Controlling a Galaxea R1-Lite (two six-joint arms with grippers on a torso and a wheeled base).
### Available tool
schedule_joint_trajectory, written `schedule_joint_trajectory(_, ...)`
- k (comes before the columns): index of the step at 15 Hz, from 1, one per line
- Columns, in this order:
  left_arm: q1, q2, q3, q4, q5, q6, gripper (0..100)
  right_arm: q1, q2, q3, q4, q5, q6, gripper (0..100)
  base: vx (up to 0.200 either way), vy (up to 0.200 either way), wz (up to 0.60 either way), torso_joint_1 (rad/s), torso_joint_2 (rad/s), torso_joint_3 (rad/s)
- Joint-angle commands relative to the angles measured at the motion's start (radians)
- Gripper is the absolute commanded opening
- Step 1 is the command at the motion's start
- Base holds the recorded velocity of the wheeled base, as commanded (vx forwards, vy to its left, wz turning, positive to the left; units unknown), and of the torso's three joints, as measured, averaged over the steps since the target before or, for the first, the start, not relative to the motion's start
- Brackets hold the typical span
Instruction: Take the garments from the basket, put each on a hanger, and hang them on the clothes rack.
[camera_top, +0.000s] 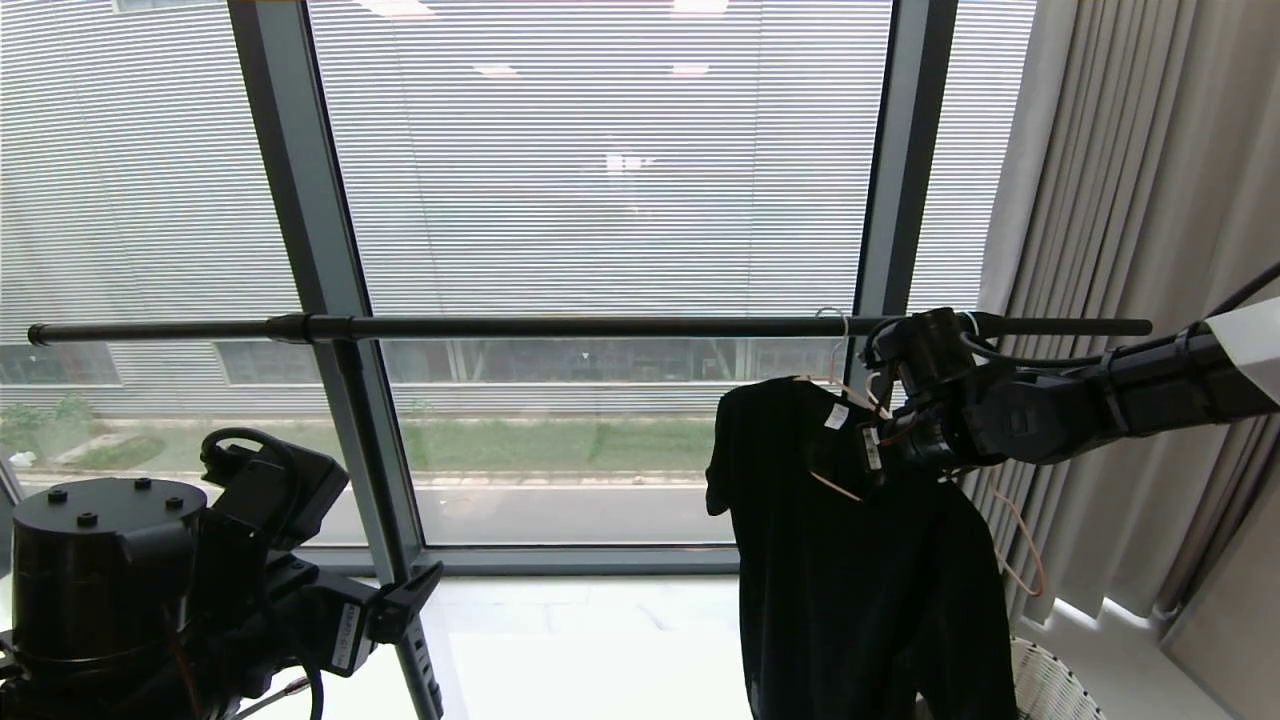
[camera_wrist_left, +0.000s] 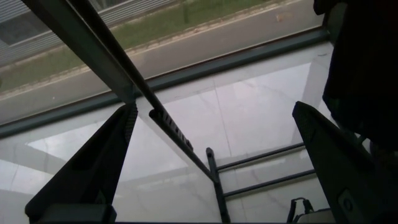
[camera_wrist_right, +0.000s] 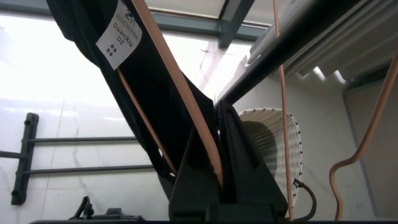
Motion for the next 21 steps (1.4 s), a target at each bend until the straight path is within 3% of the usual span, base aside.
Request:
schedule_joint_trajectory(1, -0.002, 0.001, 0.000, 0.000, 0.001, 0.000, 100, 0.002, 0.001, 0.000, 0.001, -0.003, 0.000, 0, 0.000, 0.000, 0.00, 0.000, 0.00, 0.000)
schedule_joint_trajectory(2, -0.002, 0.001, 0.001, 0.000, 0.001, 0.000, 100, 0.002, -0.002, 0.001, 0.007, -0.003, -0.001, 0, 0.000, 0.000, 0.00, 0.000, 0.00, 0.000)
schedule_joint_trajectory(3, -0.002, 0.001, 0.001, 0.000, 0.001, 0.000, 100, 0.005, -0.005, 0.001, 0.007, -0.003, 0.000, 100, 0.000, 0.000, 0.00, 0.000, 0.00, 0.000)
schedule_joint_trajectory(6, -0.002, -0.005, 0.003, 0.000, 0.001, -0.003, 100, 0.010, -0.061, 0.003, 0.030, -0.003, 0.002, 100, 0.000, 0.000, 0.00, 0.000, 0.00, 0.000)
schedule_joint_trajectory(10, 0.004, -0.011, 0.006, 0.000, 0.002, -0.003, 100, 0.018, -0.241, 0.024, 0.160, 0.007, -0.007, 100, 0.000, 0.000, 0.00, 0.000, 0.00, 0.000)
schedule_joint_trajectory(12, 0.007, -0.016, 0.006, 0.000, 0.018, -0.003, 100, 0.016, -0.330, 0.072, 0.225, 0.020, -0.070, 100, 0.000, 0.000, 0.00, 0.000, 0.00, 0.000)
schedule_joint_trajectory(16, 0.012, -0.065, 0.044, 0.000, 0.048, -0.011, 100, 0.016, -0.436, 0.156, 0.242, 0.026, -0.156, 100, -0.200, 0.000, 0.00, 0.010, 0.01, 0.001)
schedule_joint_trajectory(21, 0.020, -0.132, 0.087, 0.000, 0.055, -0.013, 100, 0.015, -0.494, 0.178, 0.272, 0.018, -0.161, 100, -0.200, 0.000, 0.00, -0.002, 0.00, 0.004)
